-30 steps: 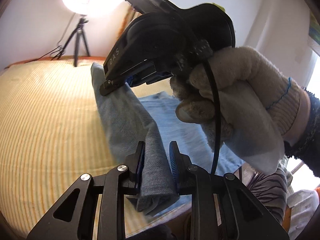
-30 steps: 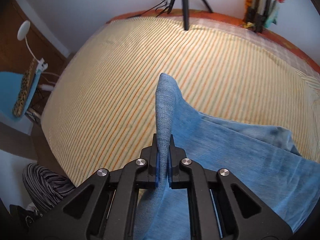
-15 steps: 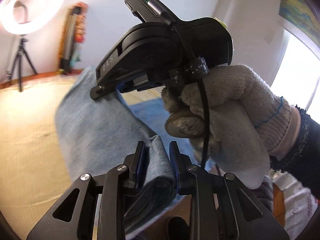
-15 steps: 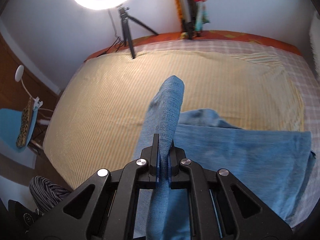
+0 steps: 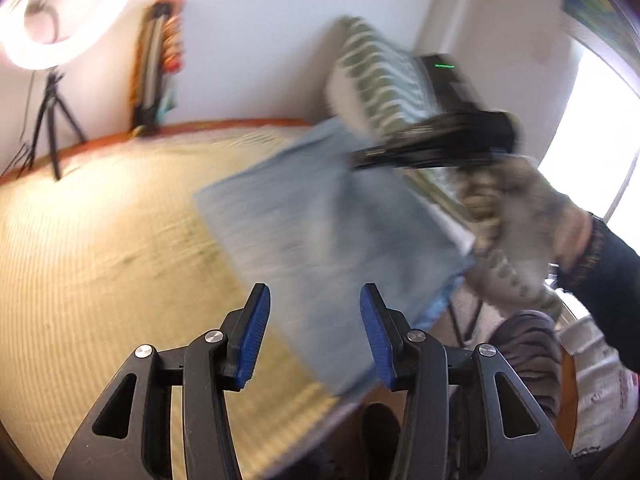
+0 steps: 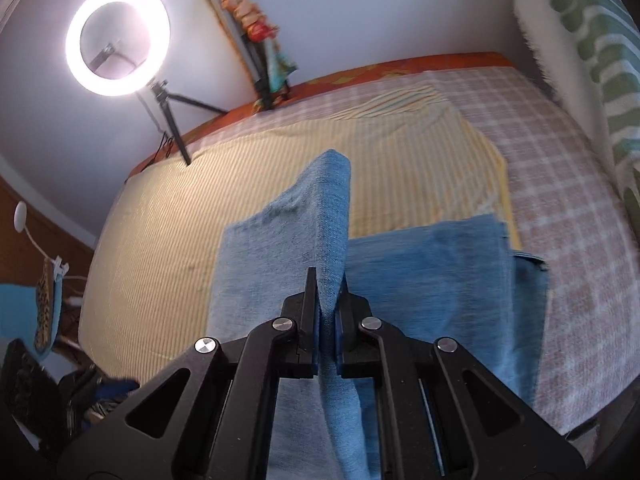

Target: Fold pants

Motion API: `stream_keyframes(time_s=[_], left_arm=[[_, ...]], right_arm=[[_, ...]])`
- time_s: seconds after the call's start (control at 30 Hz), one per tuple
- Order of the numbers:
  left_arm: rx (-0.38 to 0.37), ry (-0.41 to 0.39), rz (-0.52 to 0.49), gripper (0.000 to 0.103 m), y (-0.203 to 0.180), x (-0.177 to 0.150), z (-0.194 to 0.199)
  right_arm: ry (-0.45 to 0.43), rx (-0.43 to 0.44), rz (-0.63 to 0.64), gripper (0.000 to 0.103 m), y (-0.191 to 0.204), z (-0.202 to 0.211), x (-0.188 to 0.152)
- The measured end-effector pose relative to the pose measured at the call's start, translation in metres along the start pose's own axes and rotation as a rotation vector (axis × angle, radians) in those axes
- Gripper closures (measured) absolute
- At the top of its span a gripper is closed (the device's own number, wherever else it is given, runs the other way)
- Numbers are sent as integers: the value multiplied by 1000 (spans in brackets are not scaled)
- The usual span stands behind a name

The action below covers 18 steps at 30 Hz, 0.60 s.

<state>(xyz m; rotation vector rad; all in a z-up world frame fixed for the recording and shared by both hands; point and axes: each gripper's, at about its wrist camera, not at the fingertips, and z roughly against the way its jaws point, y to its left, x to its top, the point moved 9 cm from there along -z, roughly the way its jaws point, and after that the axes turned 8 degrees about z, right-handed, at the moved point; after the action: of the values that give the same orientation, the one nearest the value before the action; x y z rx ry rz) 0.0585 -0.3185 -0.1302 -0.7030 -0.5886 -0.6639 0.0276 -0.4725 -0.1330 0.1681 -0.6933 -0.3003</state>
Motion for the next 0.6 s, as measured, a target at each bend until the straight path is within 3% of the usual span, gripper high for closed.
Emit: stream_keyframes(time_s=[0.17, 0.4, 0.6], left_arm=[[49, 26, -38, 58, 5, -2, -14], [20, 83, -115, 58, -29, -12, -44], [12, 86, -172, 58, -61, -13, -59]], right_arm=[[-15, -33, -51, 97, -39, 16, -4], [-7, -81, -81, 98, -76, 19, -16], [-3, -128, -64, 98, -96, 22, -12]])
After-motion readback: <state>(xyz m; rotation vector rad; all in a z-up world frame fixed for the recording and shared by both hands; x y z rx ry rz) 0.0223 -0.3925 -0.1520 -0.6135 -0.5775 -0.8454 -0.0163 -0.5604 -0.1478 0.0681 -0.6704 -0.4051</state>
